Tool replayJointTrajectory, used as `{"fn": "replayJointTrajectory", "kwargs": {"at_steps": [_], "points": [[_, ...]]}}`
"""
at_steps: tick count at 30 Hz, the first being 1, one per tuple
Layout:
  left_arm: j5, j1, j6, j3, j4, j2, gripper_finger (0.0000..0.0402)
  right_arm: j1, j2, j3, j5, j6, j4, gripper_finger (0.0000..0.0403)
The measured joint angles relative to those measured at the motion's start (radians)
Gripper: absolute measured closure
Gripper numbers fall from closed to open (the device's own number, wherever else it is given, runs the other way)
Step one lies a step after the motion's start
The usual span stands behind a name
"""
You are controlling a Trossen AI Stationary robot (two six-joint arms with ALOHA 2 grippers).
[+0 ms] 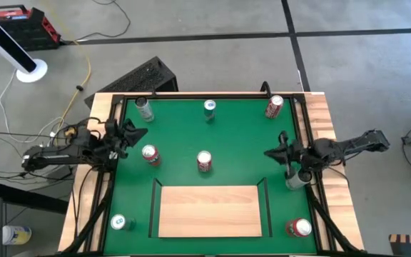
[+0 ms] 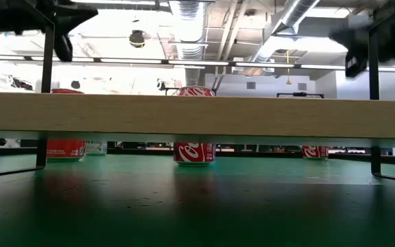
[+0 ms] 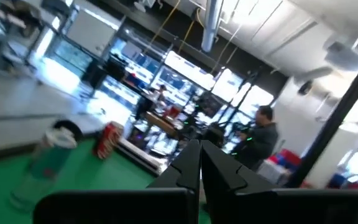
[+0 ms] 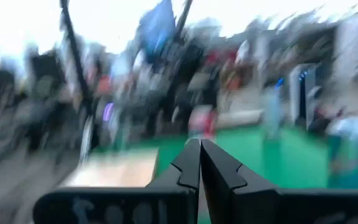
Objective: Place canned beverage on shelf
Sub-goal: Put the bottom red soda can on the shelf
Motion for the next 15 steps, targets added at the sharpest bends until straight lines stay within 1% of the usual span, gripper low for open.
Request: {"fn": "replayJointTrajectory", "kwargs": {"at_steps": [3, 5, 8, 11, 15], "points": [[-0.002, 0.000, 0.108, 0.081, -0.002, 0.106, 0.0401, -0.028, -0.003, 0.021, 0.059, -0.018, 0.165, 0.0362], [-0.002, 0.000, 0.176, 0.140, -0.014, 0.174, 0.0401, -0.047, 0.002, 0.033, 0.062, -0.055, 0.239, 0.0362], [0.004, 0.014, 0.274, 0.243, -0.090, 0.270, 0.0401, -0.068, 0.037, 0.081, 0.062, -0.084, 0.300, 0.0362], [0.049, 0.037, 0.353, 0.345, -0.207, 0.343, 0.0401, -0.084, 0.113, 0.146, 0.062, -0.087, 0.326, 0.0362], [0.097, 0.071, 0.476, 0.453, -0.337, 0.409, 0.0401, -0.107, 0.268, 0.264, 0.062, -0.088, 0.324, 0.0362]]}}
